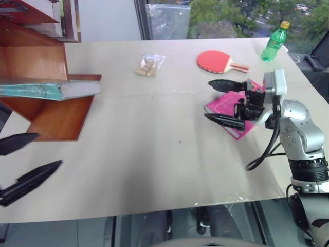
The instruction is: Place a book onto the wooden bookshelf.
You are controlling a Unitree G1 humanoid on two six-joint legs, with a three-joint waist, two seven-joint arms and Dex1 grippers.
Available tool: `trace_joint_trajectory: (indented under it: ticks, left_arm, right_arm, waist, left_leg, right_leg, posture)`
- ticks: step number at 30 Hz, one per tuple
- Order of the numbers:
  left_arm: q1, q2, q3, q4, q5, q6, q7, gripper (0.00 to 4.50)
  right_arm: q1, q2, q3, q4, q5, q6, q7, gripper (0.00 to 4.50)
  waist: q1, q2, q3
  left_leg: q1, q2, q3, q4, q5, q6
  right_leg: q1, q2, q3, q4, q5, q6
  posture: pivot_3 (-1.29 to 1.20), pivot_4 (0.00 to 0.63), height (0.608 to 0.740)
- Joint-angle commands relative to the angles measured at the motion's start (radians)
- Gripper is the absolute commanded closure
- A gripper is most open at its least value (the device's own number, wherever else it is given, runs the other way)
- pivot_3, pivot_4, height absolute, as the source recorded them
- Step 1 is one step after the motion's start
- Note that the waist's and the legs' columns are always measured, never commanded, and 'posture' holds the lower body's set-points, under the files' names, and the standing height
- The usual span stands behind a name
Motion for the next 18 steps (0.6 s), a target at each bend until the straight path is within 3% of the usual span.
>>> trace_joint_trajectory:
  ticks: [1, 4, 6, 9, 15, 18]
  left_arm:
    - [-0.129, -0.121, -0.324, -0.056, 0.08, -0.137, 0.253, 0.54]
    - [-0.32, -0.254, -0.652, -0.019, 0.237, -0.265, 0.476, 0.54]
    - [-0.387, -0.327, -0.773, 0.024, 0.298, -0.323, 0.57, 0.54]
    - [-0.443, -0.434, -0.907, 0.1, 0.406, -0.409, 0.728, 1.34]
    - [-0.406, -0.554, -0.973, 0.19, 0.624, -0.664, 0.971, 4.14]
    - [-0.416, -0.543, -0.983, 0.229, 0.71, -0.792, 1.028, 4.14]
  right_arm:
    - [0.039, -0.03, -0.046, -0.11, 0.027, 0.036, -0.046, 0.0]
    - [0.082, -0.053, -0.073, -0.18, 0.039, 0.065, -0.094, 0.0]
    - [0.1, -0.065, -0.087, -0.212, 0.045, 0.076, -0.117, 0.0]
    - [0.113, -0.082, -0.107, -0.242, 0.049, 0.084, -0.141, 0.0]
    - [0.103, -0.093, -0.116, -0.24, 0.057, 0.078, -0.152, 0.0]
    - [0.096, -0.09, -0.112, -0.227, 0.055, 0.07, -0.149, 0.0]
  waist:
    - [0.009, 0.0, 0.0]
    - [0.022, -0.005, -0.001]
    - [0.019, -0.008, -0.003]
    - [0.013, -0.008, -0.003]
    - [0.015, -0.008, -0.003]
    - [0.019, -0.008, -0.003]
  left_leg:
    - [0.003, -0.001, 0.0, 0.0, 0.0, 0.0]
    - [0.008, -0.002, -0.002, -0.001, 0.0, 0.0]
    - [0.009, -0.003, -0.001, 0.0, 0.0, 0.001]
    - [0.01, -0.003, 0.0, 0.0, 0.0, 0.001]
    - [0.009, 0.001, -0.001, -0.001, 0.0, 0.001]
    - [0.007, 0.0, -0.001, -0.001, -0.001, 0.002]
  right_leg:
    - [0.003, 0.0, 0.0, 0.0, 0.0, 0.0]
    - [0.01, 0.001, -0.001, -0.001, 0.002, -0.003]
    - [0.011, 0.001, -0.001, -0.001, 0.004, -0.003]
    - [0.012, 0.001, 0.002, -0.002, 0.005, -0.003]
    - [0.01, 0.002, 0.001, -0.003, 0.004, -0.004]
    - [0.009, 0.002, 0.001, -0.003, 0.005, -0.003]
  posture:
    - [0.0, 0.15, 0.74]
    - [0.0, 0.15, 0.74]
    - [0.0, 0.15, 0.74]
    - [0.0, 0.15, 0.74]
    - [0.0, 0.15, 0.74]
    - [0.0, 0.15, 0.74]
